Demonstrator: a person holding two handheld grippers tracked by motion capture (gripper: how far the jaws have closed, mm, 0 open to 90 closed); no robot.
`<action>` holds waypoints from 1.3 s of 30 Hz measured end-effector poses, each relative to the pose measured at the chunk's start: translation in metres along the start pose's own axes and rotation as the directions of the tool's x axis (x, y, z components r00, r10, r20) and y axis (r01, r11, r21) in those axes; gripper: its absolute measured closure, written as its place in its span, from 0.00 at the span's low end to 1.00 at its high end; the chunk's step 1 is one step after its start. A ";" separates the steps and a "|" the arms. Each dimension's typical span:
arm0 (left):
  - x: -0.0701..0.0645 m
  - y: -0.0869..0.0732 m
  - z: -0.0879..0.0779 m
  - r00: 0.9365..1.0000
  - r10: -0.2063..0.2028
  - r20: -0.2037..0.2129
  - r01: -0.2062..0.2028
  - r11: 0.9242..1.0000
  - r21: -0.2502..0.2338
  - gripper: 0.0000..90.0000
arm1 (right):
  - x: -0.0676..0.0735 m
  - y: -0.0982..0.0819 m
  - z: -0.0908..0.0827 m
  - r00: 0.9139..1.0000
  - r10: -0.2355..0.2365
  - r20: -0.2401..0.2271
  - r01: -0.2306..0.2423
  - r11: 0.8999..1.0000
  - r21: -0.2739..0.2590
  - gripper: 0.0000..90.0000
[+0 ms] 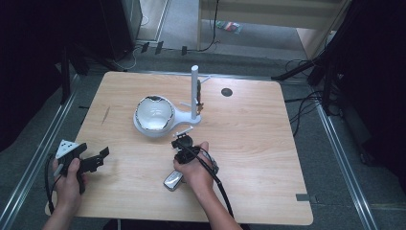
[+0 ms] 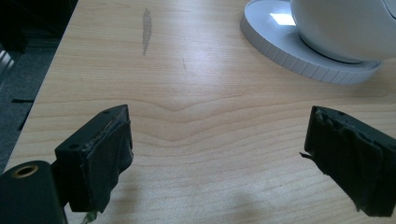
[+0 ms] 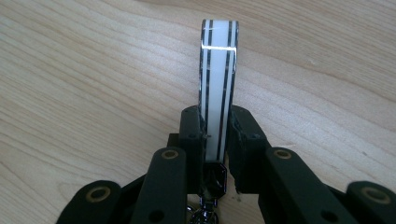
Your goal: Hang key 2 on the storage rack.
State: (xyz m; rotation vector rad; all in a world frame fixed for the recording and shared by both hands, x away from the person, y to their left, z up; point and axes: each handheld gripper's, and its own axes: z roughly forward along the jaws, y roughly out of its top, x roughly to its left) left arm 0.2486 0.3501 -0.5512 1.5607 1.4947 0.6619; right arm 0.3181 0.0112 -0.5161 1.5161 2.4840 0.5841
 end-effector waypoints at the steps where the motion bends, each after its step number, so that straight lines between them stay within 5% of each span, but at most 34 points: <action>1: 0.000 0.000 0.000 1.000 0.000 0.000 0.000 1.000 0.001 0.09 | -0.002 0.000 0.000 1.000 0.000 -0.008 0.000 1.000 -0.007 0.87; 9: 0.001 0.000 0.000 1.000 -0.003 0.007 0.003 1.000 0.003 0.09 | -0.013 -0.005 -0.013 0.998 0.033 -0.045 -0.038 0.993 -0.109 0.87; 11: 0.001 0.000 0.000 1.000 -0.001 0.007 0.001 1.000 0.004 0.09 | -0.016 -0.006 -0.019 0.997 0.021 -0.075 -0.033 0.987 -0.160 0.87; 19: 0.000 0.000 0.000 1.000 -0.001 0.002 0.001 1.000 0.002 0.09 | -0.016 -0.011 -0.042 0.998 -0.002 -0.071 -0.017 0.961 -0.275 0.87; 39: 0.001 0.000 0.000 1.000 -0.002 0.006 0.002 1.000 0.001 0.09 | -0.035 -0.004 -0.085 0.996 -0.027 -0.081 -0.020 0.848 -0.529 0.87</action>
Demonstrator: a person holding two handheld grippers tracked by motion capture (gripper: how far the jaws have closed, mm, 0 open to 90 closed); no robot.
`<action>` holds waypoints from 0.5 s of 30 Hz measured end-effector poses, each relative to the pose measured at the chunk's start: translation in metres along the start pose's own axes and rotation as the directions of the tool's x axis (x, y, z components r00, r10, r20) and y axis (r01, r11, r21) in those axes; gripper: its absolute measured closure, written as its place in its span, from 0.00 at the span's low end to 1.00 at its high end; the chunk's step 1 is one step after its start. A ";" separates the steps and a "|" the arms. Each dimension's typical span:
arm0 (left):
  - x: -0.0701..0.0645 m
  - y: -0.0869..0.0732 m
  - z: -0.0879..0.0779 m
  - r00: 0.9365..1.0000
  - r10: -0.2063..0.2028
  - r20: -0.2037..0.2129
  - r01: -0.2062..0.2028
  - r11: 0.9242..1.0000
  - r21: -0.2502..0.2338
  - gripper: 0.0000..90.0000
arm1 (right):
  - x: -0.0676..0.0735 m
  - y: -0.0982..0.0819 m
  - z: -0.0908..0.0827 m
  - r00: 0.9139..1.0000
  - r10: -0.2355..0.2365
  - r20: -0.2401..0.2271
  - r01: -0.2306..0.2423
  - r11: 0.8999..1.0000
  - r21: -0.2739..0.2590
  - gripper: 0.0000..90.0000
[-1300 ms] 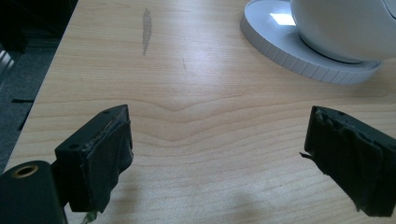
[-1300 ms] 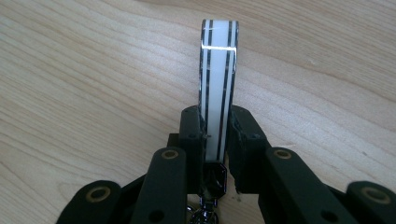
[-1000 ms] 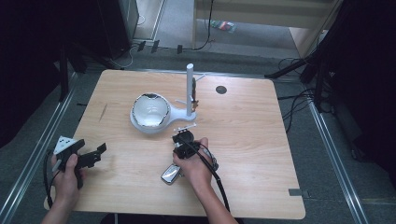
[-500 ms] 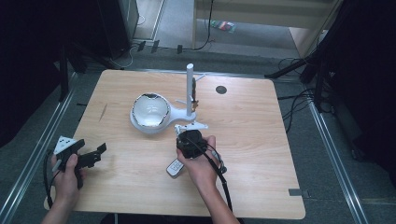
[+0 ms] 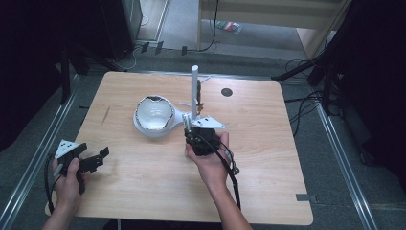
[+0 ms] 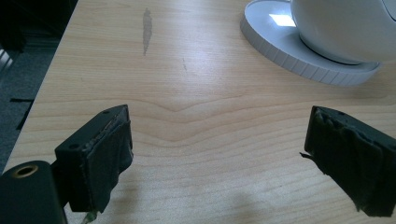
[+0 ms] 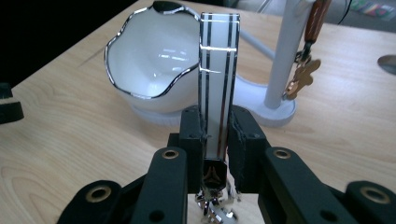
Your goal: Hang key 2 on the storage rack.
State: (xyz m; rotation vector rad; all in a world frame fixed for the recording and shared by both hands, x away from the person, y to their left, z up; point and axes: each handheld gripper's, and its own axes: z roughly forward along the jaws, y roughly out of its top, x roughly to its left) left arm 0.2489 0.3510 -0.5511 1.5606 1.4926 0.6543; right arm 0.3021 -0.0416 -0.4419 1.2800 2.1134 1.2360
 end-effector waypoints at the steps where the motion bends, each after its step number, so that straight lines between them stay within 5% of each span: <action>1: 0.000 0.000 0.000 1.000 0.000 0.000 0.000 1.000 0.000 0.09 | -0.001 0.001 -0.001 1.000 0.000 0.003 0.000 1.000 -0.014 0.87; 15: 0.000 0.000 0.000 1.000 -0.004 0.001 0.004 1.000 -0.004 0.09 | -0.010 0.016 -0.007 1.000 -0.012 -0.019 0.010 0.997 -0.077 0.87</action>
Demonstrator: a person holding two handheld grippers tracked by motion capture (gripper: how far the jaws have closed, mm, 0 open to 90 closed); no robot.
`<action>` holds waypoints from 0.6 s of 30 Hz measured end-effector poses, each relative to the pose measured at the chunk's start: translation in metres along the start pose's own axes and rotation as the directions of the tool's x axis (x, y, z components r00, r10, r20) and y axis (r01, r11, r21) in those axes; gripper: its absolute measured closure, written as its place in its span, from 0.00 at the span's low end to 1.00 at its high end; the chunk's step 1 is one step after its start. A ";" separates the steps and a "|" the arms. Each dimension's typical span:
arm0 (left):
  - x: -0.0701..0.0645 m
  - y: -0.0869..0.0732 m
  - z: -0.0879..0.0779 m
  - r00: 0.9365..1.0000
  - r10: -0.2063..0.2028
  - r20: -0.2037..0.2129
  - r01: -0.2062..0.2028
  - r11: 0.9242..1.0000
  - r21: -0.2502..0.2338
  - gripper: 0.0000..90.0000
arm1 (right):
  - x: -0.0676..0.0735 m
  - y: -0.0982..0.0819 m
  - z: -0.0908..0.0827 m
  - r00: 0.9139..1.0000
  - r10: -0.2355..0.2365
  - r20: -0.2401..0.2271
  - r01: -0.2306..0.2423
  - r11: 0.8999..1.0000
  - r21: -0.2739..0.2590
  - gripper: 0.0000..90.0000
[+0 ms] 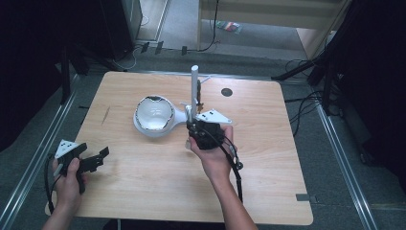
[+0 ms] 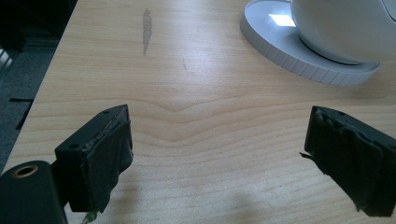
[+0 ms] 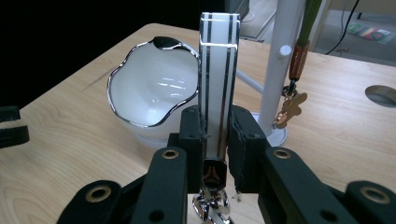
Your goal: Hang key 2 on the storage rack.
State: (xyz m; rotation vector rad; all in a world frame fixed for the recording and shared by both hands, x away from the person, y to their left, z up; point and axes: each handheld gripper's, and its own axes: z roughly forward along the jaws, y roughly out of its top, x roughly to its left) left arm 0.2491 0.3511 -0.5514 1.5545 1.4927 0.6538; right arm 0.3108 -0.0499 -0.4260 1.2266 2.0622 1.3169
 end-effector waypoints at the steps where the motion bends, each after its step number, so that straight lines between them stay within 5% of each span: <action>1: 0.000 0.000 0.000 1.000 0.000 -0.001 0.000 1.000 -0.001 0.09 | -0.001 0.001 0.000 1.000 -0.004 0.000 0.004 1.000 -0.006 0.87; 18: 0.001 0.000 0.000 1.000 -0.001 0.001 0.001 1.000 -0.002 0.09 | -0.022 0.008 0.012 0.998 0.053 -0.032 -0.055 0.998 -0.042 0.87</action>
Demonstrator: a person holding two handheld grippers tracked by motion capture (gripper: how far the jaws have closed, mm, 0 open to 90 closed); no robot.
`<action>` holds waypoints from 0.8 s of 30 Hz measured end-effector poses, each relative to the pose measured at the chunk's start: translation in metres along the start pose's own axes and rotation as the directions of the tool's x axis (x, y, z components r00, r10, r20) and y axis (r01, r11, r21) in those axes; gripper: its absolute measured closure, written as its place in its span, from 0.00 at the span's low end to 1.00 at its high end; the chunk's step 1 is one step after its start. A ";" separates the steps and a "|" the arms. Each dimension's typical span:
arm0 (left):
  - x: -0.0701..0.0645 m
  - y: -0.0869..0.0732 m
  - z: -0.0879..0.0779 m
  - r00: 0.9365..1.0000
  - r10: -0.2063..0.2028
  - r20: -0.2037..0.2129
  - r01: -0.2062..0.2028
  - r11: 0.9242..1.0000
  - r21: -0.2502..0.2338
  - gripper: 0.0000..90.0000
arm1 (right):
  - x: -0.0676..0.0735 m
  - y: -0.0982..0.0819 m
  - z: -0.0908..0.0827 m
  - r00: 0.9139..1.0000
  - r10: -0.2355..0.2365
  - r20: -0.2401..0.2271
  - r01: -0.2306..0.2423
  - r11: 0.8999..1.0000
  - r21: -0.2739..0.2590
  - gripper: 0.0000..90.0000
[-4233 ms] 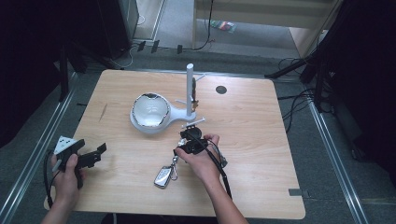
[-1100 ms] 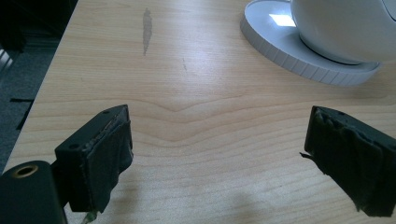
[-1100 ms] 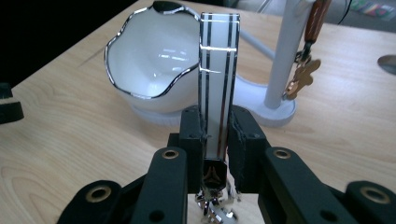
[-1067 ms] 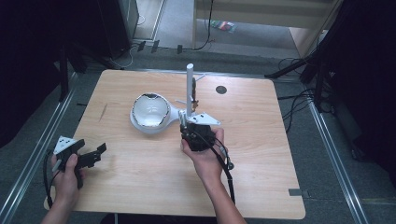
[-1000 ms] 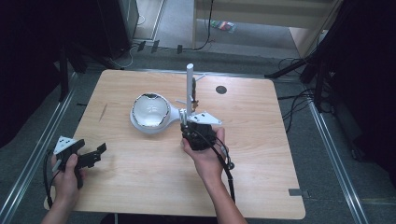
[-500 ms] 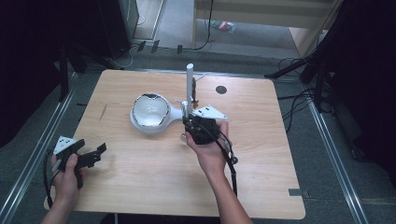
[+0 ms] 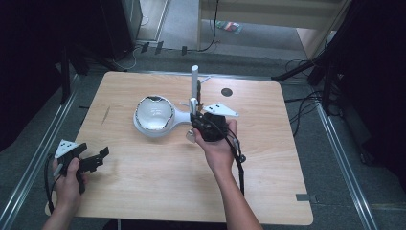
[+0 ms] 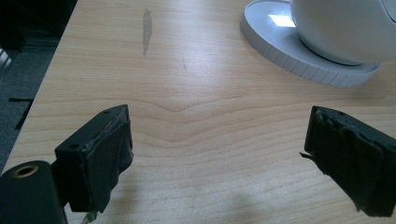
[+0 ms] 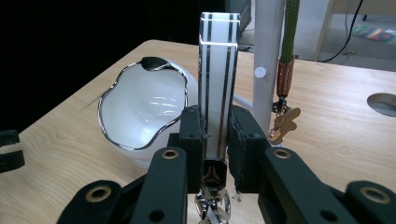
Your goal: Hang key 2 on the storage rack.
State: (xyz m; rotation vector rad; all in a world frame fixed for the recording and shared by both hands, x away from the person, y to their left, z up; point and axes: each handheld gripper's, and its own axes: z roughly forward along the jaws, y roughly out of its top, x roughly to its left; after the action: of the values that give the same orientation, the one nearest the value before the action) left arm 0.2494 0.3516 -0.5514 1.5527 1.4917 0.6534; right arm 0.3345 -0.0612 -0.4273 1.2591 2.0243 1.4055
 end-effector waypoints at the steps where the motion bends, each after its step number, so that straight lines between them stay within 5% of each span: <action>1: 0.000 0.000 0.000 1.000 0.001 0.000 -0.001 1.000 0.000 0.09 | -0.002 0.000 0.001 1.000 0.003 -0.002 -0.003 1.000 0.000 0.87; 11: 0.000 0.000 0.000 1.000 0.000 0.000 0.000 1.000 0.003 0.09 | -0.015 0.000 0.005 0.999 0.023 0.034 -0.023 1.000 -0.002 0.87; 16: 0.000 0.000 0.000 1.000 0.000 -0.001 0.000 1.000 0.002 0.09 | -0.020 0.000 0.007 0.999 0.028 -0.036 -0.028 1.000 0.002 0.87; 24: 0.000 0.000 0.000 1.000 0.000 -0.001 0.000 1.000 0.003 0.09 | -0.024 -0.003 0.019 0.996 0.046 -0.083 -0.043 0.999 0.033 0.87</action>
State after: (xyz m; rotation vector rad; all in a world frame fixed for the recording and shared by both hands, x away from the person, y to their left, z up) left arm 0.2491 0.3516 -0.5513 1.5549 1.4934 0.6526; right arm 0.3594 -0.0710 -0.4428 1.2856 2.0928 1.4757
